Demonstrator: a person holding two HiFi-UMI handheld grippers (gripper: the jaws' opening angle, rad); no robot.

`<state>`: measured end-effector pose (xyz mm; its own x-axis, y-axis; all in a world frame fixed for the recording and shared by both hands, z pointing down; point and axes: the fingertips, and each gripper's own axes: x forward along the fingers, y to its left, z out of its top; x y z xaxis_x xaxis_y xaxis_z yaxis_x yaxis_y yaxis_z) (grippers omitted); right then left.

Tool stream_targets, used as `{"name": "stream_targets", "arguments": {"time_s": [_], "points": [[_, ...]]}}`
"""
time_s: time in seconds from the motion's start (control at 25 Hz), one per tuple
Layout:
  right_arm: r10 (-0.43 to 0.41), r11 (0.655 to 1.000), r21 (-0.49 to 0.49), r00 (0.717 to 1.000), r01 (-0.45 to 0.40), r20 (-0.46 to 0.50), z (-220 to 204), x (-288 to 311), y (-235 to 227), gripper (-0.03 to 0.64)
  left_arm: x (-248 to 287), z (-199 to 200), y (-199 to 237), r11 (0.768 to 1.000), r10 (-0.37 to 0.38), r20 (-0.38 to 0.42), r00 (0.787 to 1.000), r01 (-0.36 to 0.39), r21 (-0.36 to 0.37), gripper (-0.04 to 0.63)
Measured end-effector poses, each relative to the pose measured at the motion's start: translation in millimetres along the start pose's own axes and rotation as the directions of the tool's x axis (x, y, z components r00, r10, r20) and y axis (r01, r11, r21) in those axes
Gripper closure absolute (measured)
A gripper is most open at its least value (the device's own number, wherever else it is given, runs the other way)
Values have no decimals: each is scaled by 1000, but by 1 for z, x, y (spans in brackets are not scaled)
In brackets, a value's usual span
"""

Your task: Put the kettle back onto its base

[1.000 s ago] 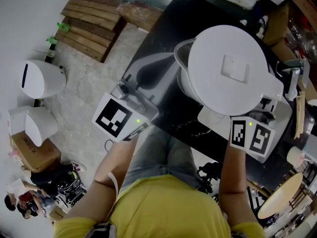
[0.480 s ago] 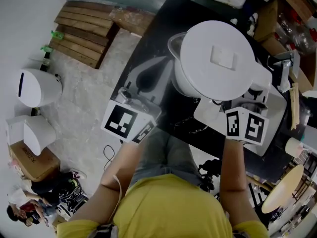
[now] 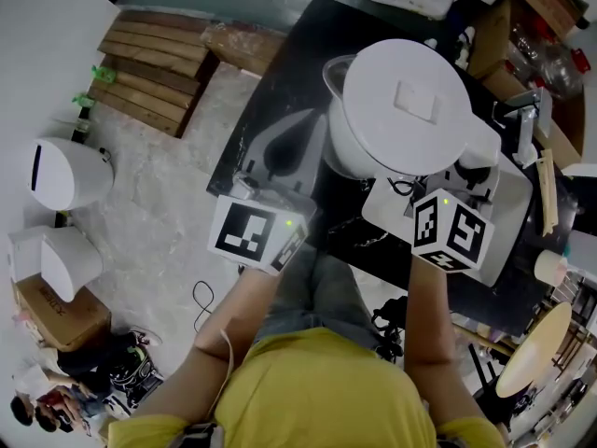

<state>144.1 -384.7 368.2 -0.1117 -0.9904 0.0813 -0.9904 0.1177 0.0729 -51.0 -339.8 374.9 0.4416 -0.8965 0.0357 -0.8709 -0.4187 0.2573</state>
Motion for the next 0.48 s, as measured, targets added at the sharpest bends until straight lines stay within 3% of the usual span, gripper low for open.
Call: {"name": "stream_targets", "arguments": {"time_s": [0.2, 0.48], "points": [[-78, 996, -41, 997, 77, -19, 1, -10, 4, 468, -3, 0, 2, 1000, 22, -4, 1000, -22, -1, 593], [-115, 993, -26, 993, 115, -16, 9, -30, 6, 456, -3, 1, 2, 1000, 5, -19, 1000, -4, 17, 592]]}}
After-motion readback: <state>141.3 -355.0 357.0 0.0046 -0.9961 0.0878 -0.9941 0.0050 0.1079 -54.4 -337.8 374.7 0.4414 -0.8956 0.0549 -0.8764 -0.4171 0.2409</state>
